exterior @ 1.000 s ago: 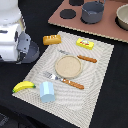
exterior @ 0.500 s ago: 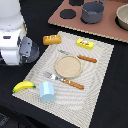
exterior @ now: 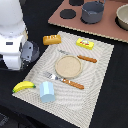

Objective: Interact with the objects in diverse but meaningful ways.

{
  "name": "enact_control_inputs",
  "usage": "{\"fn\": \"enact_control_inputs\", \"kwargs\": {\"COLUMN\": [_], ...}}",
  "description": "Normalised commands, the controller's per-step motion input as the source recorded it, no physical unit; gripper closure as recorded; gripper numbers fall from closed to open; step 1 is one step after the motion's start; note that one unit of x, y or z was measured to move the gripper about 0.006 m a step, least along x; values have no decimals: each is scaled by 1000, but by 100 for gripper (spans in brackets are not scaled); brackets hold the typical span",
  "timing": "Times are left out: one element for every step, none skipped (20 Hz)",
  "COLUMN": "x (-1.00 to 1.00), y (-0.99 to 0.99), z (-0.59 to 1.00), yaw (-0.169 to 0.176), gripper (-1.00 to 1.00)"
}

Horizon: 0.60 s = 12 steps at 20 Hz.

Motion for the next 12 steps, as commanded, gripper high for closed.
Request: {"fn": "enact_control_inputs", "kwargs": {"x": [0, 0, 0, 0, 0, 0, 0, 0, 0, 0, 0, 0], "y": [-14, -11, -29, -20, -37, -43, -63, -63, -80, -100, -94, -91], "z": [-123, -120, -114, -89, -86, -77, -74, -74, -74, -83, -77, -86], "yaw": [0, 0, 0, 0, 0, 0, 0, 0, 0, 0, 0, 0], "gripper": [-100, -100, -100, -100, -100, -100, -100, 100, 100, 100, 100, 100]}}
